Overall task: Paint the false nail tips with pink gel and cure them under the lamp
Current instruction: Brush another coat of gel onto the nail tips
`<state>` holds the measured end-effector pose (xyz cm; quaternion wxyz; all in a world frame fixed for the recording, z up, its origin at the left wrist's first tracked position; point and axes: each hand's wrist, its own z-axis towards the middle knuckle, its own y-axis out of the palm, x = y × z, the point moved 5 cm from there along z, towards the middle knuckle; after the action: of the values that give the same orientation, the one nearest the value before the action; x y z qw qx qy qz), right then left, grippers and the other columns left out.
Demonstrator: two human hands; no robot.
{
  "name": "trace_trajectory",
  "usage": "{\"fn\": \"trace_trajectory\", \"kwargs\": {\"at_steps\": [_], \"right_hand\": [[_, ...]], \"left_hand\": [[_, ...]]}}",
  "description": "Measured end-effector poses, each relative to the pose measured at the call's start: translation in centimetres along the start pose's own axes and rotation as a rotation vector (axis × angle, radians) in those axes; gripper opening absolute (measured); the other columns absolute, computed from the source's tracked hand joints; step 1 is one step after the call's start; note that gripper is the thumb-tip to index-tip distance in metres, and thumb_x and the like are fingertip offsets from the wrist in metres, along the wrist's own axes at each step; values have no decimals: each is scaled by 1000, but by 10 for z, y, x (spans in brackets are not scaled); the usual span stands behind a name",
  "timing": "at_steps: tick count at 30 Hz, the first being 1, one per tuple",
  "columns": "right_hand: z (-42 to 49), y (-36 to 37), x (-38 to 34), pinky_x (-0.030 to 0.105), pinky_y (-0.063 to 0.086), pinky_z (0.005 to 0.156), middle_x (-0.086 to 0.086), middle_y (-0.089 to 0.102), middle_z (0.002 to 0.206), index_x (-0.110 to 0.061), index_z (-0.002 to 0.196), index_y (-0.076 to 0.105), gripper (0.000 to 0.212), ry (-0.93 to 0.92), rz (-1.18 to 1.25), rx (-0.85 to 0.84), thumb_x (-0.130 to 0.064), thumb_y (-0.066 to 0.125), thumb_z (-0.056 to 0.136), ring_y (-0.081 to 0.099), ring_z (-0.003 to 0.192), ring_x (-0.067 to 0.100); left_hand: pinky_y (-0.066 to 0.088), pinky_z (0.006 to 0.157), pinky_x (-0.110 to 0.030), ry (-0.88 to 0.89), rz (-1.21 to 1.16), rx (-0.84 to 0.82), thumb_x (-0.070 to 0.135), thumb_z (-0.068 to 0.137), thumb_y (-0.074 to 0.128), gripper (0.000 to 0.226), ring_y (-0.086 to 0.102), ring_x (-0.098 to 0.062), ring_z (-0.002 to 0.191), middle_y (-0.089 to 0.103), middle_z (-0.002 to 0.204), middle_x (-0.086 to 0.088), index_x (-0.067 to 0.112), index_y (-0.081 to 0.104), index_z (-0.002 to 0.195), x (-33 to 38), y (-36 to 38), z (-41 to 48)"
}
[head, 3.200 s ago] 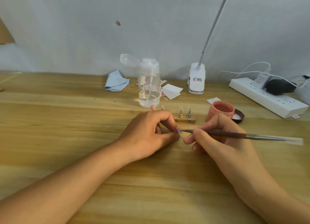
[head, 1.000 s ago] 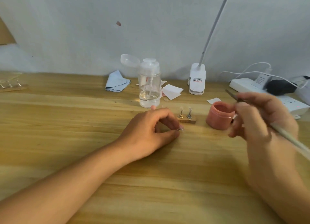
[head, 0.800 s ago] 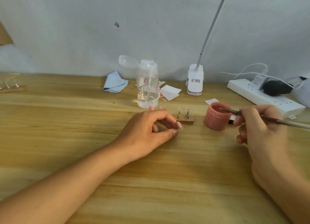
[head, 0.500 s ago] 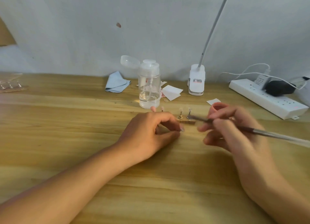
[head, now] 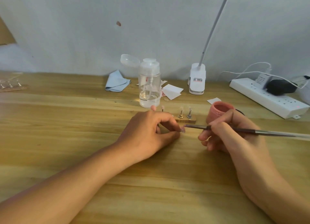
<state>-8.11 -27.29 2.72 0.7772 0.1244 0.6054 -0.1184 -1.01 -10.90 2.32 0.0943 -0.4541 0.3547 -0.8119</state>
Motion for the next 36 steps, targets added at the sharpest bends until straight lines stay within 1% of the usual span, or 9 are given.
{"fn": "trace_trajectory", "kwargs": {"at_steps": [4, 9, 14, 17, 19, 21, 24, 28, 36], "right_hand": [[1, 1, 1, 21, 48, 51, 13, 66, 60, 3, 76, 50, 12, 13, -8, -14, 3, 53, 87, 53, 54, 20], [0, 3, 1, 20, 47, 52, 13, 67, 61, 3, 76, 50, 11, -2, -18, -37, 2, 54, 85, 53, 52, 17], [0, 1, 1, 20, 46, 52, 12, 66, 60, 5, 77, 47, 10, 6, -20, -18, 2, 53, 84, 52, 53, 17], [1, 2, 1, 19, 45, 50, 11, 64, 57, 4, 74, 47, 12, -5, -27, -17, 5, 53, 85, 51, 50, 16], [-1, 0, -3, 21, 46, 50, 13, 63, 60, 4, 75, 48, 13, -78, -20, 14, 8, 54, 86, 52, 51, 17], [-3, -5, -14, 25, 49, 51, 11, 62, 69, 1, 80, 49, 12, -229, -3, 86, 8, 55, 87, 54, 53, 14], [3, -20, -25, 24, 47, 48, -6, 59, 62, -8, 86, 49, 16, -347, -50, 242, 7, 51, 89, 52, 52, 5], [17, -46, -13, 34, 34, 49, 1, 48, 61, -24, 78, 45, 19, -173, -98, 425, -8, 50, 88, 40, 48, 9], [21, -44, 0, 32, 38, 54, -2, 46, 62, -23, 75, 46, 15, -6, -147, 429, -17, 53, 86, 40, 39, 1]], "left_hand": [[24, 63, -4, -20, -33, -8, 18, 85, 77, 3, 40, 2, 35, 48, 45, 36, 20, 76, 86, -1, 0, 0], [35, 95, -27, -58, -84, -24, 18, 85, 76, 3, 37, 1, 34, 48, 44, 36, 17, 75, 88, -1, 1, 0], [36, 105, -48, -103, -123, -26, 20, 84, 77, 5, 40, -1, 37, 65, 67, 34, 22, 74, 82, -4, 1, 1], [42, 99, -37, -98, -132, -31, 21, 84, 77, 9, 41, -2, 39, 71, 82, 30, 27, 73, 80, -6, 2, 2], [36, 68, -12, -80, -122, -36, 21, 84, 77, 7, 41, -1, 40, 70, 82, 30, 27, 74, 81, -7, 2, 2], [32, 63, 2, -75, -100, -34, 21, 84, 77, 5, 44, 1, 42, 68, 78, 32, 25, 75, 86, -9, 2, 2], [33, 58, -1, -65, -108, -31, 21, 85, 76, 7, 45, 1, 45, 70, 83, 30, 27, 74, 86, -10, 2, 3], [32, 52, -6, -41, -133, -26, 18, 84, 76, 15, 41, -2, 44, 72, 89, 26, 32, 71, 84, -8, 0, 2], [31, 55, 0, -31, -135, -37, 18, 86, 75, 14, 38, -1, 41, 69, 78, 31, 33, 73, 86, -8, 1, 2]]}}
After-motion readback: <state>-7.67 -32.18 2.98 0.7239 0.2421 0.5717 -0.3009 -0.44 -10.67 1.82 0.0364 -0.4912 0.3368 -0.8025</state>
